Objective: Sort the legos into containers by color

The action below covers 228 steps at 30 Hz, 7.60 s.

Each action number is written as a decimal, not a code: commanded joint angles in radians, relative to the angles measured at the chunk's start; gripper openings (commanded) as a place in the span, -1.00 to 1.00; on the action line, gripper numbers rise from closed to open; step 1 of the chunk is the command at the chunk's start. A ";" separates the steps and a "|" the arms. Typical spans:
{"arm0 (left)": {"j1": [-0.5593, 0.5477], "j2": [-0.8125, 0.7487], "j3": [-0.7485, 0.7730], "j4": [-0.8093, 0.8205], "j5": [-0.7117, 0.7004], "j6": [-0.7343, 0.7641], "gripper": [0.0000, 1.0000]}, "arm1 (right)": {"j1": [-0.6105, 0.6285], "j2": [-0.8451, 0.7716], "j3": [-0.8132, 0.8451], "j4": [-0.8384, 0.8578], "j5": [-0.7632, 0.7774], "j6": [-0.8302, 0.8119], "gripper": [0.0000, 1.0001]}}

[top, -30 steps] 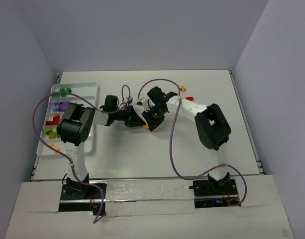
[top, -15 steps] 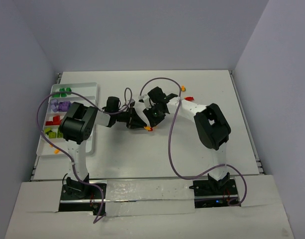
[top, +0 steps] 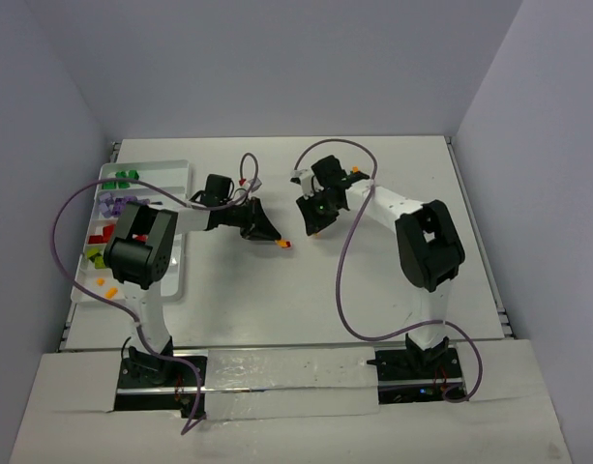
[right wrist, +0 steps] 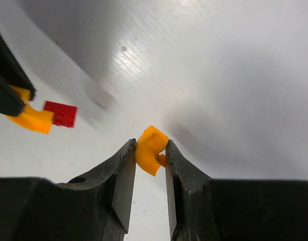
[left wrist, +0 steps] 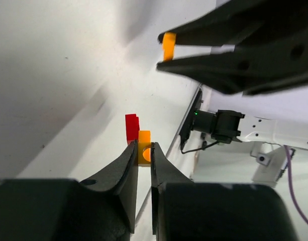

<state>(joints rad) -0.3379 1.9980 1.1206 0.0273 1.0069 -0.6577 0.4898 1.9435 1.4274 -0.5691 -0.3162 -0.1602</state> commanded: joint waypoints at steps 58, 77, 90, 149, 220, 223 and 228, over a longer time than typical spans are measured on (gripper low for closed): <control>-0.032 -0.167 -0.114 0.504 0.371 -0.507 -1.00 | 0.086 -0.345 -0.086 -0.140 -0.416 -0.705 0.19; -0.032 -0.158 -0.123 0.568 0.343 -0.573 -1.00 | 0.117 -0.333 -0.061 -0.133 -0.396 -0.665 -0.11; -0.032 -0.147 -0.093 0.428 0.319 -0.477 -1.00 | 0.139 -0.324 -0.058 -0.116 -0.356 -0.640 -0.65; 0.143 -0.395 0.118 -0.549 -0.260 0.409 -1.00 | 0.082 -0.333 -0.073 0.030 -0.024 -0.325 -1.00; 0.298 -0.635 -0.242 0.031 0.212 -0.045 0.17 | 0.276 -0.310 0.056 0.044 -0.188 -0.134 -1.00; 0.255 -0.617 -0.223 0.036 0.200 -0.056 0.10 | 0.289 -0.299 0.070 0.043 -0.191 -0.121 -1.00; 0.184 -0.600 -0.219 0.043 0.183 -0.062 0.07 | 0.296 -0.291 0.079 0.043 -0.197 -0.111 -1.00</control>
<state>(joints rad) -0.1126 1.3824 0.8684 -0.0171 1.1828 -0.6638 0.7780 1.6619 1.4559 -0.5648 -0.5156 -0.2953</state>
